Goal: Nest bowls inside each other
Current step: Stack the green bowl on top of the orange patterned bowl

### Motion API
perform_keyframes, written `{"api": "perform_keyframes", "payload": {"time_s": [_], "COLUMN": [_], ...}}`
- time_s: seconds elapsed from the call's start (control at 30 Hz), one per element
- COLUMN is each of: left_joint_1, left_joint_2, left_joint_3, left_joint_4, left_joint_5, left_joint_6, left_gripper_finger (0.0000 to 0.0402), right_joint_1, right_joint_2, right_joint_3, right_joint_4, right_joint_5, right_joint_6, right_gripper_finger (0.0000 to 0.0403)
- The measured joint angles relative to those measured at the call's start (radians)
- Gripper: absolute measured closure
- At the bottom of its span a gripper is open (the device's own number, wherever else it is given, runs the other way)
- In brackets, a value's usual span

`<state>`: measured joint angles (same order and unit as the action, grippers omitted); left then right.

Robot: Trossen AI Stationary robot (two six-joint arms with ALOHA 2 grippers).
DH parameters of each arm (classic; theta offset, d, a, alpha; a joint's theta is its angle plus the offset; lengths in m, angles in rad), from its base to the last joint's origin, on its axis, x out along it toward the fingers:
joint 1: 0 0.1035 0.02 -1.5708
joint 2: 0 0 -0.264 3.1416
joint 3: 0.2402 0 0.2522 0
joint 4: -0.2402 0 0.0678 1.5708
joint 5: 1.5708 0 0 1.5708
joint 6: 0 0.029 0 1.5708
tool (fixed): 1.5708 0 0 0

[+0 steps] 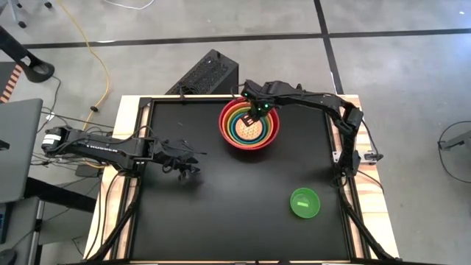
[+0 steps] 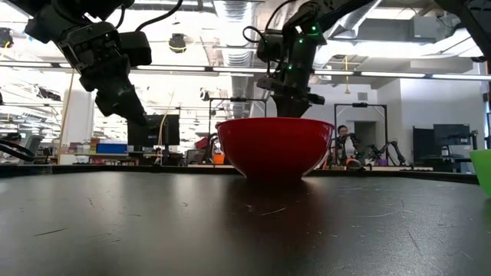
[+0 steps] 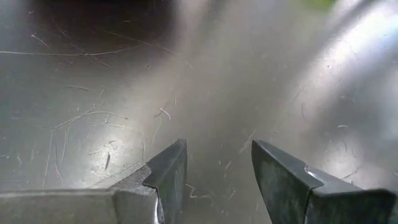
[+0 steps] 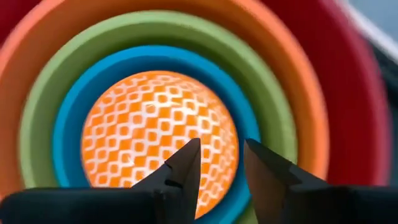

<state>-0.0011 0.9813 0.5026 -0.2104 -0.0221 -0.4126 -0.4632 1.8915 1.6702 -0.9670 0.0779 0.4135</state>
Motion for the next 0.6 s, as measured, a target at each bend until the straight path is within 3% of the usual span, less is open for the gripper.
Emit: {"api": "perform_keyframes", "payload": {"time_s": [0.17,0.37,0.6], "left_joint_1": [0.000,0.000,0.000], "left_joint_2": [0.000,0.000,0.000], "left_joint_3": [0.000,0.000,0.000], "left_joint_4": [0.000,0.000,0.000], "left_joint_5": [0.000,0.000,-0.010], "left_joint_6": [0.000,0.003,0.026], "left_gripper_finger": [0.0233,0.0233,0.0233], "right_joint_1": [0.040,0.098,0.247], "right_joint_2": [0.000,-0.023,-0.160], "right_joint_3": [-0.003,-0.009,-0.008], "right_joint_4": [-0.011,-0.031,-0.143], "right_joint_5": [0.143,0.076,-0.002], "right_joint_6": [0.028,0.030,0.031], "right_gripper_finger": [0.0312,0.0391,0.0364]}}
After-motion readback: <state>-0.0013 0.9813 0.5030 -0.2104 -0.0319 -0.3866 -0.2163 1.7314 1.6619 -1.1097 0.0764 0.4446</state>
